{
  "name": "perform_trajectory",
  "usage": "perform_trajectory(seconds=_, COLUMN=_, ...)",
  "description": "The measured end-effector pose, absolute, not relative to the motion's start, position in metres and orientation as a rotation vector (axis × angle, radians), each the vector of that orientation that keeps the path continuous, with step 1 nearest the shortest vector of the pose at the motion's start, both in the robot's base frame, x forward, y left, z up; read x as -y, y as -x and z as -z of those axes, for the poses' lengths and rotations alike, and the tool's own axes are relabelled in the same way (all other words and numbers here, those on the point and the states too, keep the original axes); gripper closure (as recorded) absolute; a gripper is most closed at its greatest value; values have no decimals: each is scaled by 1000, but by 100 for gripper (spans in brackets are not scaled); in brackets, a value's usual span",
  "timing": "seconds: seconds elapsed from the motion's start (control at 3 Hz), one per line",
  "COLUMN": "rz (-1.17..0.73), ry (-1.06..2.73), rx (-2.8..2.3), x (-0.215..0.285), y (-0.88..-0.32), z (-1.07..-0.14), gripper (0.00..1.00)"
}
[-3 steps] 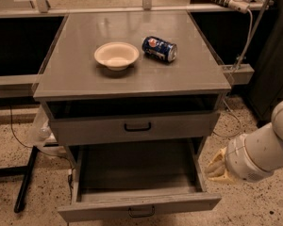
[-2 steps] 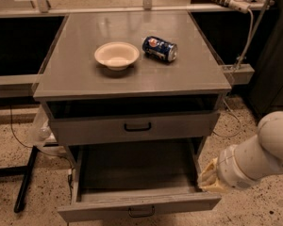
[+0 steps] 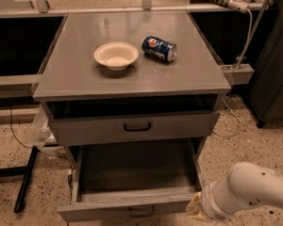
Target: Close middle drawer
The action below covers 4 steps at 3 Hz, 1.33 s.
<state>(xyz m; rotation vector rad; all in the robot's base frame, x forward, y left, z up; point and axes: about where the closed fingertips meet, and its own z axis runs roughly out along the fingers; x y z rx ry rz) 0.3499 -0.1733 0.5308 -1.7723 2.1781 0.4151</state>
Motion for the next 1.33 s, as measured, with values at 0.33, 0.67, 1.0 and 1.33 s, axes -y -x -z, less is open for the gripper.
perform_trajectory(seconds=0.33, rz=-374, ry=1682, rx=-2188, x=179, y=-365, z=-473, gripper=100)
perform_trajectory(seconds=0.67, rz=-364, ry=1565, rx=-2189, x=185, y=-388, z=-432, gripper=100)
perform_trajectory(seconds=1.0, rz=-376, ry=1504, rx=-2158, x=182, y=-411, z=-410, gripper=100)
perform_trajectory(seconds=1.33, rz=-383, ry=1499, rx=-2159, x=181, y=-412, z=-407, gripper=82)
